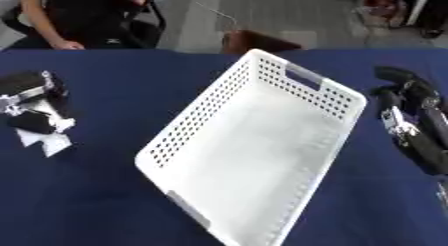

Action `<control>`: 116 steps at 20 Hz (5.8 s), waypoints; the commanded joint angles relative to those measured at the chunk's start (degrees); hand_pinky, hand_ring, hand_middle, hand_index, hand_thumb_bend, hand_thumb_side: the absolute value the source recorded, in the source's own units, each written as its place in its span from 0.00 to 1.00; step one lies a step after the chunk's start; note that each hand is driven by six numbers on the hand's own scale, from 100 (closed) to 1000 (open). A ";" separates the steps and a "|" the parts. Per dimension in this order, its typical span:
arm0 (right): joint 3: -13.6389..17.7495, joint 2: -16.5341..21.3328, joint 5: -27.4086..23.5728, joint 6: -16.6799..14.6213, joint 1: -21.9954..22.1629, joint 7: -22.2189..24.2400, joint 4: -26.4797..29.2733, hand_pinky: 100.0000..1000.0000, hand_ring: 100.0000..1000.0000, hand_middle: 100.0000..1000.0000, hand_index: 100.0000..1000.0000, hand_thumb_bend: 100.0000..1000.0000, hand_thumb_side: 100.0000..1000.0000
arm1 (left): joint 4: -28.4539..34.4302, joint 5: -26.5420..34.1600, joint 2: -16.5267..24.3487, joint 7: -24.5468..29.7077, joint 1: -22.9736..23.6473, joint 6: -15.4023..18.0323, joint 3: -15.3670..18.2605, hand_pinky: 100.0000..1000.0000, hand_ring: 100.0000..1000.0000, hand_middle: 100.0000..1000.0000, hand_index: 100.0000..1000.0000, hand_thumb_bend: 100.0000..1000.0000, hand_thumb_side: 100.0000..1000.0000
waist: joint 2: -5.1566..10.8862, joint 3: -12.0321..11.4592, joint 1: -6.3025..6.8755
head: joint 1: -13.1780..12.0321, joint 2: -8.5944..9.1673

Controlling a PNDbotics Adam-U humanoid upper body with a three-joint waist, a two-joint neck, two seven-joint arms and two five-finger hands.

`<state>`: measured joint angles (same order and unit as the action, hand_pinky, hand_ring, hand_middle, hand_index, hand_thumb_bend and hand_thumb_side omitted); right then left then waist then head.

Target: Pick up objects on the table and place them in the box.

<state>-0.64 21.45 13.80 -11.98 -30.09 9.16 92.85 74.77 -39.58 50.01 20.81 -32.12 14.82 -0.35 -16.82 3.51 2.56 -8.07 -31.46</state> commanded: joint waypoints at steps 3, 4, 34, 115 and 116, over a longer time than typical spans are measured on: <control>0.49 0.88 0.01 -0.01 -0.42 -0.14 0.79 0.45 0.70 0.86 0.86 0.00 0.73 | 4.46 2.53 4.76 0.95 -1.06 0.38 0.73 0.00 0.00 0.00 0.08 0.00 0.23 | 1.83 -0.31 0.36 | 0.98 0.20; 0.50 0.93 0.01 0.00 -0.34 -0.16 0.77 0.45 0.70 0.86 0.86 0.00 0.73 | 5.35 3.25 5.31 1.26 -1.00 0.43 0.74 0.00 0.00 0.00 0.08 0.00 0.23 | 1.92 -0.40 0.42 | 1.07 0.15; -0.73 0.95 0.18 -0.11 -0.17 0.79 0.20 0.45 0.70 0.86 0.86 0.00 0.73 | 22.21 18.70 0.84 13.61 -19.65 1.18 -7.33 0.00 0.00 0.00 0.08 0.00 0.25 | 3.60 -0.70 1.18 | 0.81 -0.31; -2.75 -1.61 -1.11 -0.52 -2.48 5.56 -1.40 0.45 0.71 0.86 0.87 0.00 0.77 | 3.23 5.08 -26.74 12.80 -23.04 12.57 -14.75 0.45 0.61 0.69 0.78 0.72 0.84 | 0.28 2.89 -0.34 | -2.30 2.73; -2.76 -1.62 -1.09 -0.53 -2.48 5.58 -1.39 0.45 0.71 0.86 0.87 0.00 0.77 | 3.42 5.37 -26.75 12.63 -23.00 12.72 -14.82 0.45 0.60 0.69 0.77 0.72 0.84 | 0.30 2.87 -0.33 | -2.28 2.72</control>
<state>-3.53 19.44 12.79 -12.54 -31.91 14.64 90.71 76.90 -34.74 22.63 33.60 -54.50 26.99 -15.20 -17.70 6.47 2.41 -10.04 -29.40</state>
